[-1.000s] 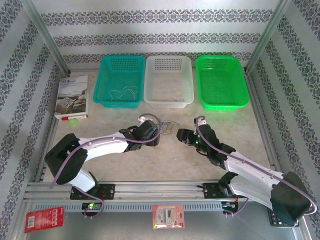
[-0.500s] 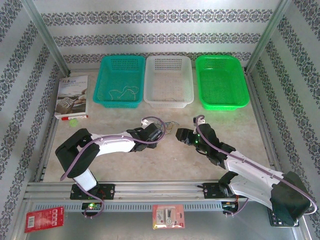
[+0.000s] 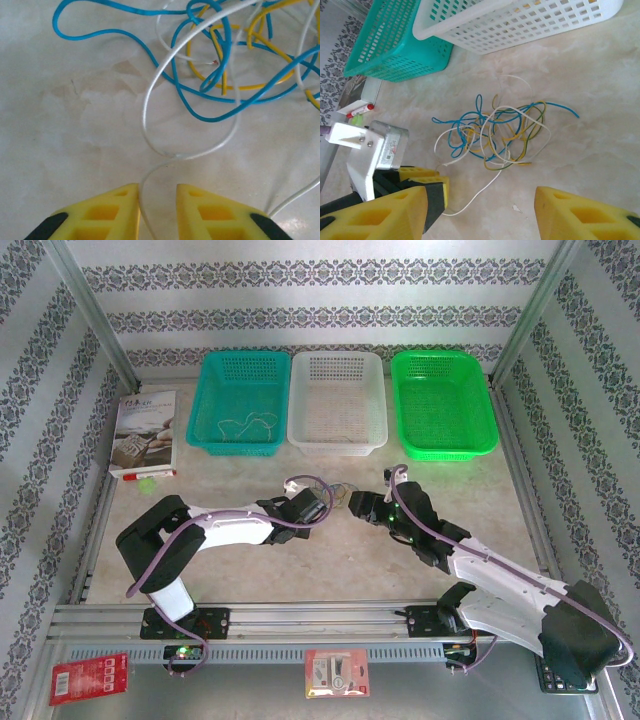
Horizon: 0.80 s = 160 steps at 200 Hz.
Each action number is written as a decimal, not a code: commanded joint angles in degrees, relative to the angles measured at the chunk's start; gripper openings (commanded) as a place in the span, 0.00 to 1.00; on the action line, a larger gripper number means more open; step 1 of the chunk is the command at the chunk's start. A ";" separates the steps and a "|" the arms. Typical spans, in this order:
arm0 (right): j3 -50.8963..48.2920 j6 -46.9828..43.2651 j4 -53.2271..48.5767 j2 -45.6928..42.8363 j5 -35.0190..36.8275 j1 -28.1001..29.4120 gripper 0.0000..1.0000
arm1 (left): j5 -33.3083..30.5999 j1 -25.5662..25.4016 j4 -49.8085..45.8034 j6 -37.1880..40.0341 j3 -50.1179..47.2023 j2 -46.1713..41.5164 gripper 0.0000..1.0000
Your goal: Untangle the cables
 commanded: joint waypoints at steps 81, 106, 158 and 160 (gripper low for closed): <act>1.84 -0.72 1.55 1.53 -1.49 -0.83 0.59 | 5.69 -0.72 -5.97 0.13 5.16 -8.85 0.00; 1.30 0.18 2.77 1.93 -2.62 -0.90 0.59 | 7.89 -0.71 -5.28 -0.06 5.66 -12.34 0.00; 0.29 3.53 9.40 3.09 -7.44 -1.74 0.60 | 9.82 -0.69 7.04 5.15 -0.79 -20.74 0.00; 0.23 3.84 9.83 3.16 -7.74 -1.82 0.60 | 9.90 -0.71 7.33 5.36 -0.91 -20.98 0.00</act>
